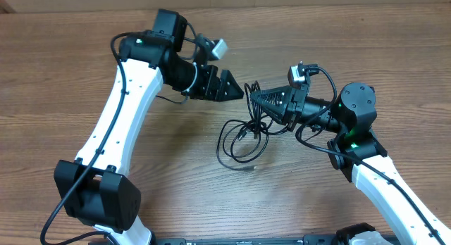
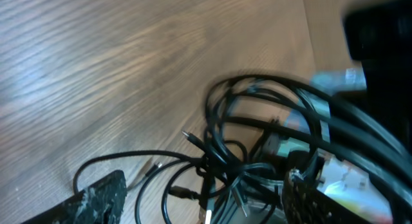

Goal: Untangle cables

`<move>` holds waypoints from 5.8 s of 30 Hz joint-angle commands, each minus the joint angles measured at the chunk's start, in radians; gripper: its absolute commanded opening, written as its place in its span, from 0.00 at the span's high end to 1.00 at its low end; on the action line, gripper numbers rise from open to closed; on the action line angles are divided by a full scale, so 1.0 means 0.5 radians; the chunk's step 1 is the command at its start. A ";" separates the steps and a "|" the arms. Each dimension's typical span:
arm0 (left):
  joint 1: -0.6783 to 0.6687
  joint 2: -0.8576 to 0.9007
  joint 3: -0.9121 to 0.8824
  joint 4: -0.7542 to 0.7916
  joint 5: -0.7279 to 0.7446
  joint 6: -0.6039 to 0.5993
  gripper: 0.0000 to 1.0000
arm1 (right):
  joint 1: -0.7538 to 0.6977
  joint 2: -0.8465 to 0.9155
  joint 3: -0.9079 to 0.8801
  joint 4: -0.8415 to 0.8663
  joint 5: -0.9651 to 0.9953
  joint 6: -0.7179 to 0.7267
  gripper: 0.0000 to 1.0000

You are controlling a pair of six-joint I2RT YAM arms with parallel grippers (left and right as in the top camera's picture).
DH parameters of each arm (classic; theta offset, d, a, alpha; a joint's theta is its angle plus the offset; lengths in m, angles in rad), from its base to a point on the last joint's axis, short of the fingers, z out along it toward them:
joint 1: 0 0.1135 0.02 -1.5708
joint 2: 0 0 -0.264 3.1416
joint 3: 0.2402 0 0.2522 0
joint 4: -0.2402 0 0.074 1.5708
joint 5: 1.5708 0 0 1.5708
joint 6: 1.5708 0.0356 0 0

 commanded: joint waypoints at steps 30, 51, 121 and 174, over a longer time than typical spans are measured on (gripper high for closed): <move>-0.063 -0.028 0.042 0.355 -0.016 0.227 0.96 | 0.111 -0.002 0.026 0.386 0.070 0.507 0.96; -0.089 -0.018 0.043 0.251 0.259 0.702 0.33 | 0.038 0.030 0.026 0.356 0.097 0.616 0.96; -0.159 -0.019 0.043 0.522 0.439 -0.511 0.96 | -0.011 0.408 0.020 -1.423 0.920 -1.373 0.96; 0.829 -0.017 -0.111 -0.112 -0.542 -0.438 0.96 | -0.699 -0.182 0.022 -1.367 0.321 -1.289 0.91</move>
